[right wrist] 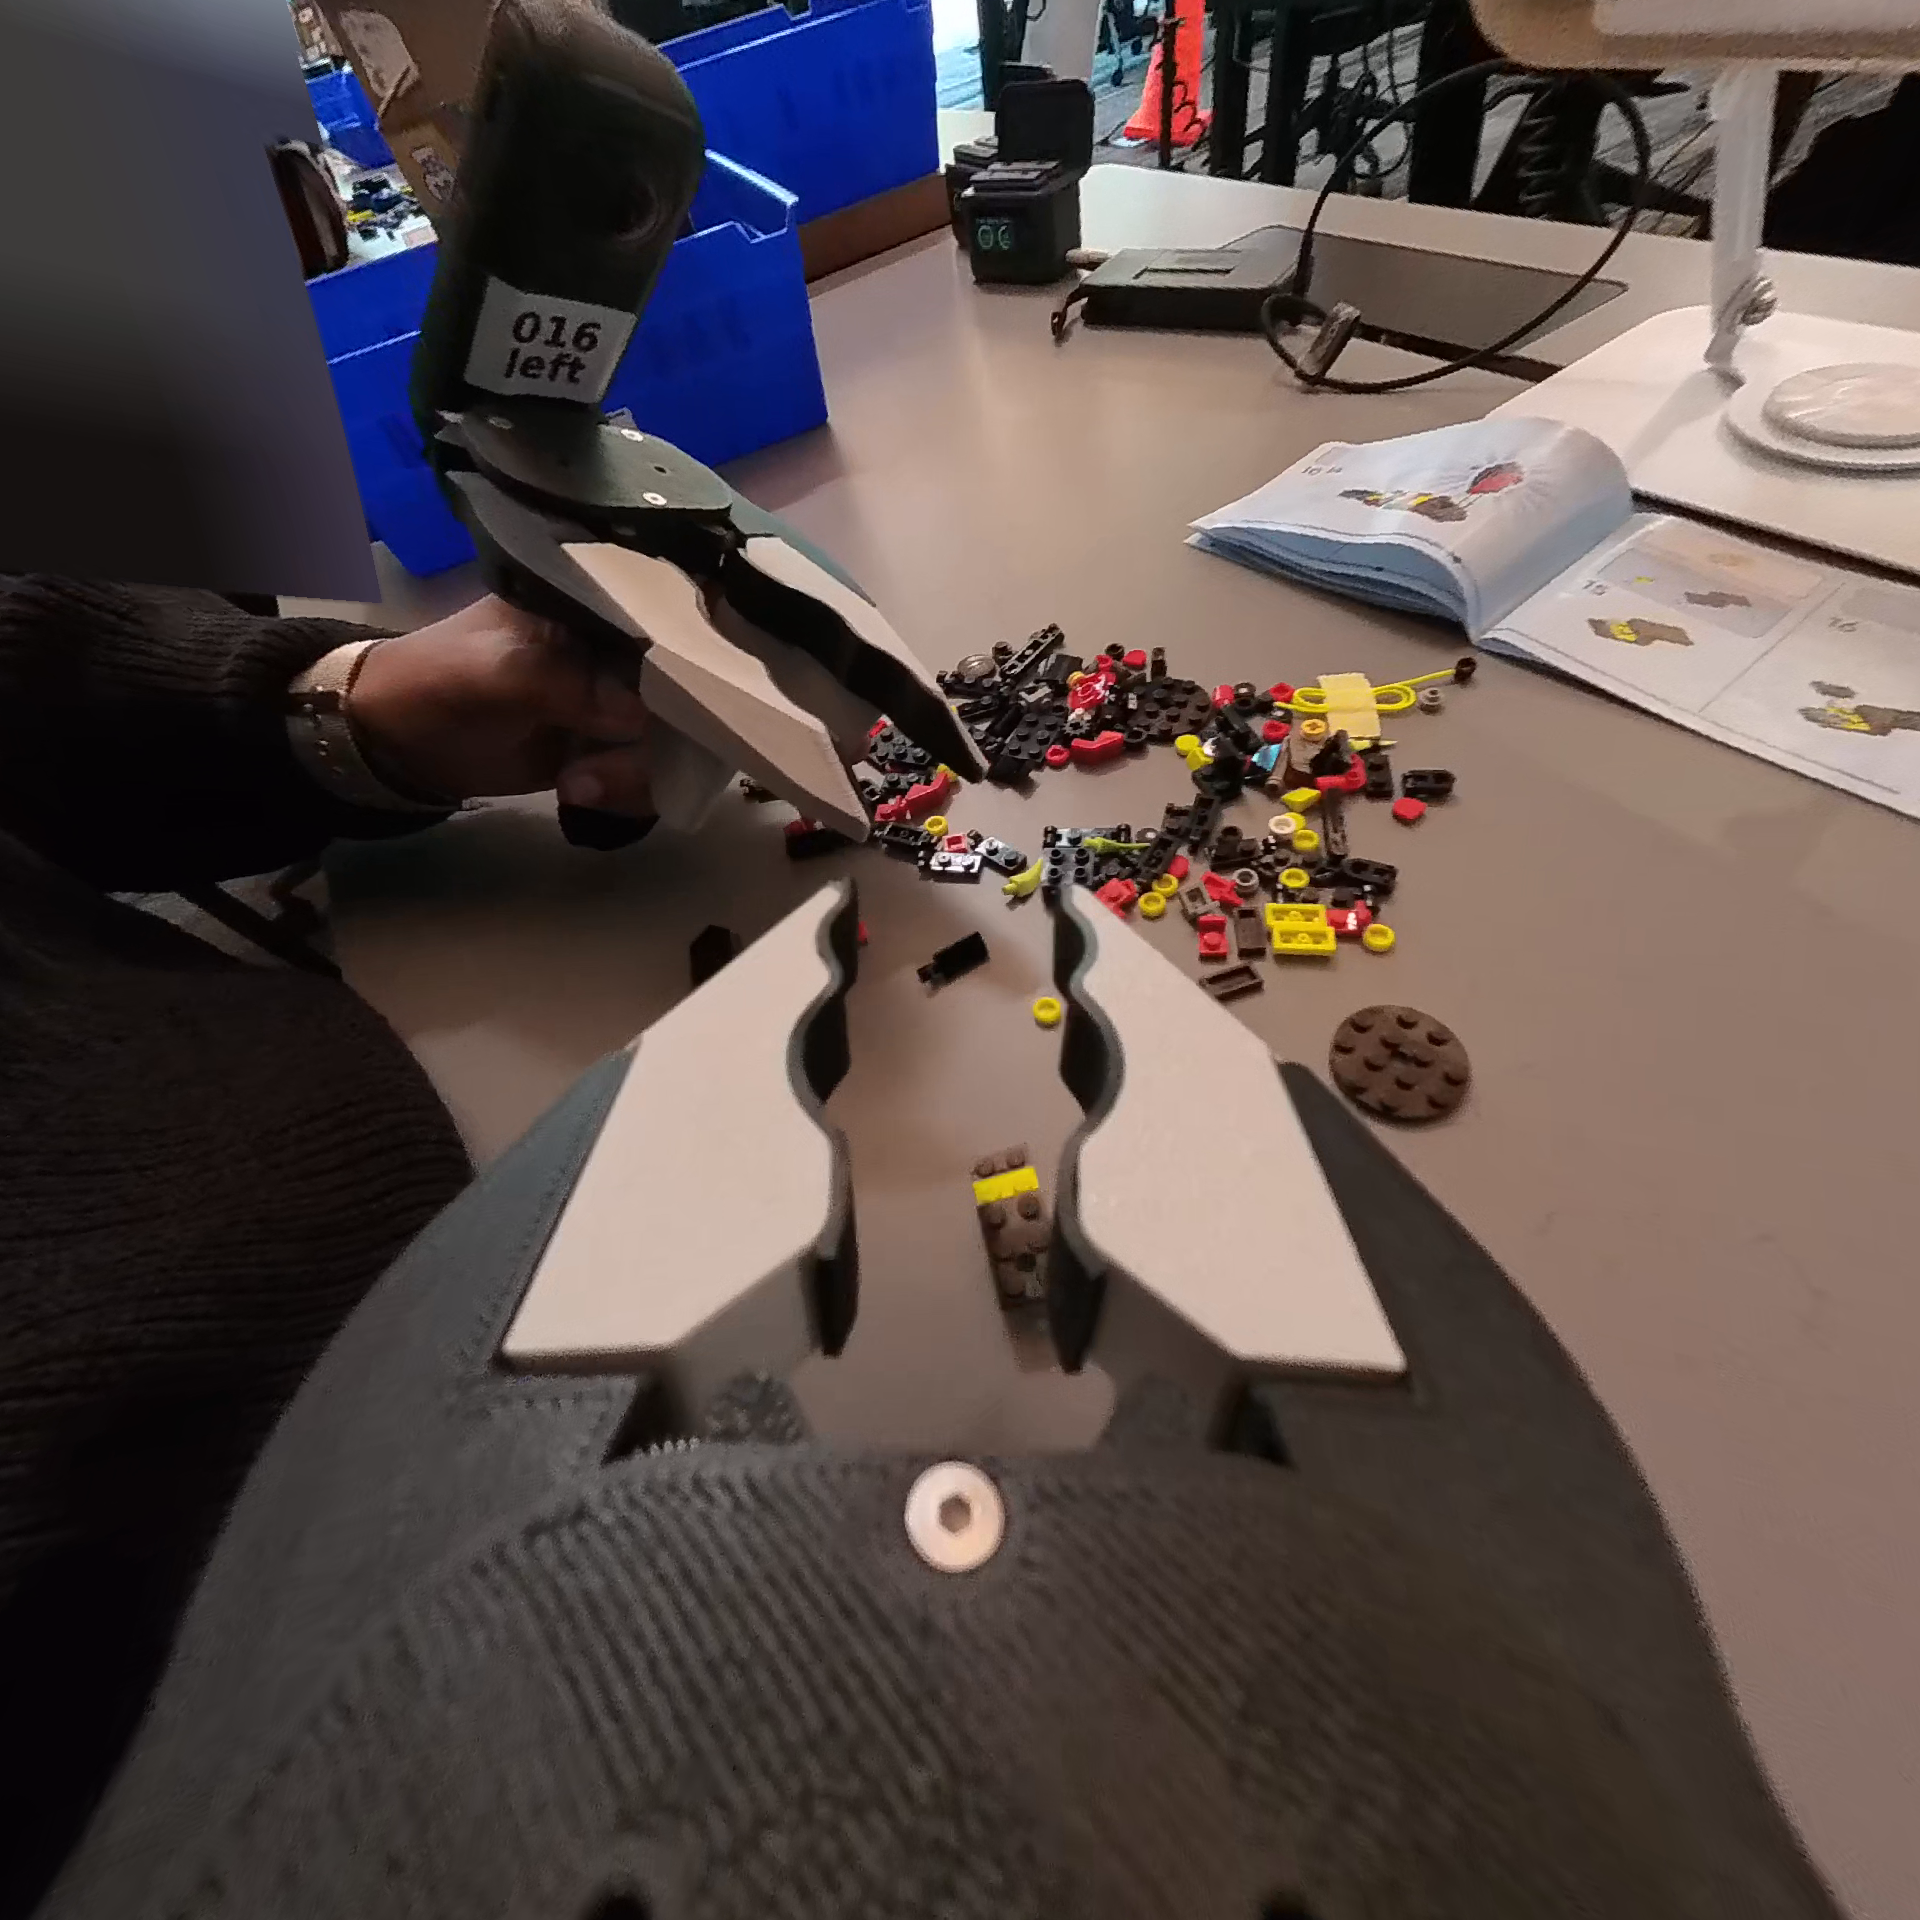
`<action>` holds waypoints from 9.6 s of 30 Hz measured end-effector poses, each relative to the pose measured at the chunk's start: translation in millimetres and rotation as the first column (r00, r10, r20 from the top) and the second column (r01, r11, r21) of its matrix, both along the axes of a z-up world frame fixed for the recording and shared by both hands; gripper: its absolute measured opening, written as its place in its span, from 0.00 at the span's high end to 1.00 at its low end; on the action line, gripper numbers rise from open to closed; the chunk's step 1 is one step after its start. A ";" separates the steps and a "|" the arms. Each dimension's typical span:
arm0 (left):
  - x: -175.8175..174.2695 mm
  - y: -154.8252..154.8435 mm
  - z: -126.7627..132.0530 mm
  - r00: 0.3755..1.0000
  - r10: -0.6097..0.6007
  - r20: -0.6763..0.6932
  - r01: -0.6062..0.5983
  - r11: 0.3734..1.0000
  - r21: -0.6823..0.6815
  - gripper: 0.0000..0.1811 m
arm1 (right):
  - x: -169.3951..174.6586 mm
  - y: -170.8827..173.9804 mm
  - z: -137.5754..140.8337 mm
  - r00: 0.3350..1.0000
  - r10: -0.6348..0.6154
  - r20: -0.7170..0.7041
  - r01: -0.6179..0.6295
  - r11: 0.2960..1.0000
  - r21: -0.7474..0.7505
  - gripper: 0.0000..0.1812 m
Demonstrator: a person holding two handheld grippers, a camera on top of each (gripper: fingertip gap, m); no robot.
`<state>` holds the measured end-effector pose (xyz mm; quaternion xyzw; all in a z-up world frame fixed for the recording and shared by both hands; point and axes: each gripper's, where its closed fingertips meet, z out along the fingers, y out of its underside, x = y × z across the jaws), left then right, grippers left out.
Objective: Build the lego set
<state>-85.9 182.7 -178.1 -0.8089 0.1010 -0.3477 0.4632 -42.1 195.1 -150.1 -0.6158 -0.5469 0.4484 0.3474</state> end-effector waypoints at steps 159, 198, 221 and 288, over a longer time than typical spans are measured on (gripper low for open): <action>-117.3 12.6 30.3 0.746 0.512 -0.425 -0.339 0.843 0.418 1.00 | 12.2 28.5 -24.3 0.959 -0.189 0.209 0.095 0.915 0.392 0.94; -109.1 13.3 -5.9 0.827 0.386 -0.409 -0.327 0.922 0.209 1.00 | 8.2 16.8 -33.8 0.967 -0.120 0.226 0.058 0.964 0.260 0.89; -40.4 70.8 -51.0 0.944 0.025 -0.329 -0.104 0.969 -0.226 0.96 | 7.4 21.2 -42.5 0.959 -0.129 0.254 0.059 0.962 0.268 0.89; -46.7 29.0 -50.7 0.751 -0.367 -0.549 0.210 0.921 -0.329 0.90 | 5.5 13.1 -27.0 0.978 -0.098 0.185 0.051 0.968 0.246 0.90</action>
